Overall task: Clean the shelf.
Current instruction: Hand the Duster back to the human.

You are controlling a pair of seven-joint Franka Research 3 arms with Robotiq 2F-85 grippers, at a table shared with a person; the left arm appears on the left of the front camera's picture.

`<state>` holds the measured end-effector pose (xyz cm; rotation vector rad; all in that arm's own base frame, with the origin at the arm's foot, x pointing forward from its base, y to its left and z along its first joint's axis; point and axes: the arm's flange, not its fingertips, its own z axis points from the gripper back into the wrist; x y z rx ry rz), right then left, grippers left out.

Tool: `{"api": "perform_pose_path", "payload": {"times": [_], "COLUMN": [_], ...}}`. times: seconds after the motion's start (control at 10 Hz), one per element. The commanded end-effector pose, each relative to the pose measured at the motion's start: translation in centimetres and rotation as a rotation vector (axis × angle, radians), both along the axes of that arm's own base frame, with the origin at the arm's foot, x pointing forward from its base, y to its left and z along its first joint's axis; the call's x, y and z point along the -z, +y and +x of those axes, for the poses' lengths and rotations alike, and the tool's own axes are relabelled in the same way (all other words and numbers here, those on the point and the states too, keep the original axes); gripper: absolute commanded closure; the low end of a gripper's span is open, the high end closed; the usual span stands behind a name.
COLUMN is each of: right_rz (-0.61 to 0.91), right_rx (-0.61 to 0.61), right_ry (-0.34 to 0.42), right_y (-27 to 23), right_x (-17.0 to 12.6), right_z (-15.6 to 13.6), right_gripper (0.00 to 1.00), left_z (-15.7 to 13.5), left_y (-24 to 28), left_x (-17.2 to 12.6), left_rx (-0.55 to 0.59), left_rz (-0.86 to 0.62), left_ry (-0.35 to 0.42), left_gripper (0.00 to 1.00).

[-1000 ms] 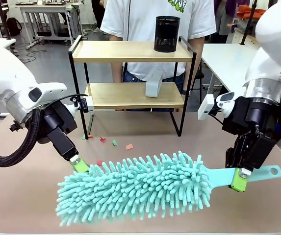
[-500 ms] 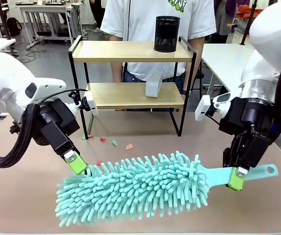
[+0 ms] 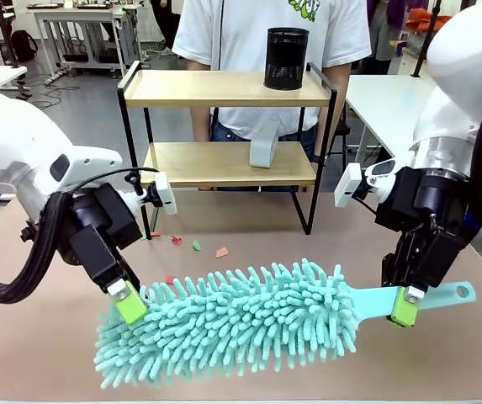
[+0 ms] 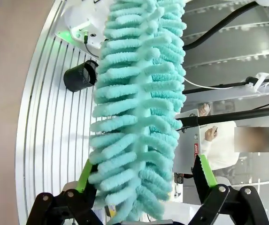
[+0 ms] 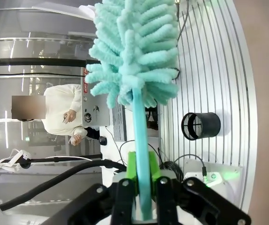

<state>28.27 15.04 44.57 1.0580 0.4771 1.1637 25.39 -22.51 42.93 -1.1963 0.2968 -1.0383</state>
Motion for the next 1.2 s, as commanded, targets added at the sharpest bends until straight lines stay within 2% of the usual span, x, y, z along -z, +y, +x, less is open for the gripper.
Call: {"api": "perform_pose_path", "payload": {"times": [0.0,0.2,0.3,0.4,0.5,0.6,0.7,1.1], "right_rz": [0.031,0.042,0.044,0.043,0.040,0.038,0.034,0.026], "right_rx": [-0.002,0.013,0.012,0.006,0.002,0.000,-0.001,-0.012], "right_ry": [-0.004,-0.008,-0.007,-0.005,-0.005,-0.007,-0.007,-0.006], "right_y": [-0.14,-0.75,-0.81,-0.72,-0.62,-0.58,-0.49,-0.16], "right_x": [-0.09,-0.06,0.03,0.10,0.07,-0.03,-0.04,-0.21], "right_z": [0.42,0.20,0.13,0.06,0.03,0.03,0.06,0.18], "right_gripper": [0.88,0.88,0.88,0.88,0.88,0.88,0.88,0.88], "left_z": [-1.74,-2.17,-2.08,-1.99,-1.86,-1.73,-1.63,-1.32], "left_y": [-1.36,-1.70,-1.78,-1.67,-1.53,-1.41,-1.34,-1.03], "left_x": [0.42,0.95,1.05,0.86,0.79,0.73,0.65,0.45], "left_rx": [0.003,0.002,-0.014,-0.029,-0.033,-0.035,-0.040,-0.042], "left_rz": [-0.036,-0.013,-0.023,-0.045,-0.051,-0.050,-0.057,-0.056], "left_ry": [-0.073,-0.094,-0.089,-0.092,-0.097,-0.098,-0.096,-0.108], "left_gripper": [0.00,0.00,0.58,0.58,1.00,0.61,1.00,1.00]}}
